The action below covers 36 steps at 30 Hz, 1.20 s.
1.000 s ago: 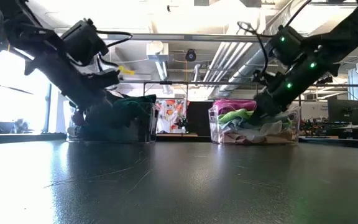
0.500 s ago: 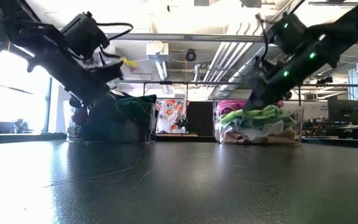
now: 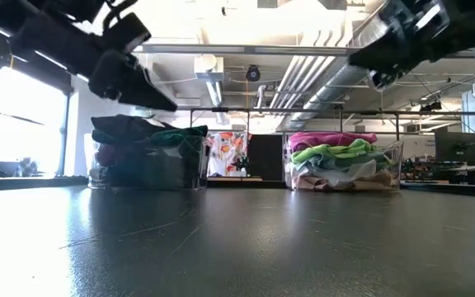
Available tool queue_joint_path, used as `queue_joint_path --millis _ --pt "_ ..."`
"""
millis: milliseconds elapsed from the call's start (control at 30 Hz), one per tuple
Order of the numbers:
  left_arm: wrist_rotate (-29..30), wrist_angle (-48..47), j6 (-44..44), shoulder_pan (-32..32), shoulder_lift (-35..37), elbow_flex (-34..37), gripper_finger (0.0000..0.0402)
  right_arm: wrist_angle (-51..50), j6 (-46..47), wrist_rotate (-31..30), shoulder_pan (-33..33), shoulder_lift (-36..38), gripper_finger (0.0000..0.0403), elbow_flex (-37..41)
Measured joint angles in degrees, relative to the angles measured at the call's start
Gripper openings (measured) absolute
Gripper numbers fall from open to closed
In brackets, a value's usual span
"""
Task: Sort towels by color in basket
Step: Return to Home Position
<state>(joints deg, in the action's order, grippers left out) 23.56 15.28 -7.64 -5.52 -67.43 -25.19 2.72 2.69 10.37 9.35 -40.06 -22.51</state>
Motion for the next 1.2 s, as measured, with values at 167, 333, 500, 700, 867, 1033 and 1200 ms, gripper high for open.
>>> queue_joint_path --millis 167,333,500,700,867,1033,1200 --pt "0.23 -0.39 0.43 -0.68 1.78 0.00 0.0078 -1.20 3.86 -1.52 -1.76 12.57 0.0015 5.02" --pt "0.25 -1.26 1.51 -0.66 1.39 0.00 0.0078 -3.50 7.60 -1.60 -4.36 23.60 0.0002 10.59" --pt "0.25 -1.34 2.65 -0.66 1.39 0.02 0.0078 -7.83 7.87 -1.74 -6.57 32.26 0.0003 12.31" --pt "0.25 -1.58 4.39 -0.66 1.39 0.02 0.0078 -16.95 9.38 -8.96 -8.66 40.03 0.0002 12.50" --pt "0.85 -1.56 5.09 -0.66 1.37 0.04 0.0078 -17.13 9.39 -10.80 -9.71 39.46 0.0001 13.41" --pt "2.42 4.93 10.65 -0.48 1.37 0.04 0.0078 -15.77 10.79 -12.92 -10.66 39.90 0.0001 16.14" --pt "0.07 12.38 13.25 0.25 2.63 0.02 0.0078 -11.10 9.97 -12.96 -11.76 39.44 0.0001 18.63"
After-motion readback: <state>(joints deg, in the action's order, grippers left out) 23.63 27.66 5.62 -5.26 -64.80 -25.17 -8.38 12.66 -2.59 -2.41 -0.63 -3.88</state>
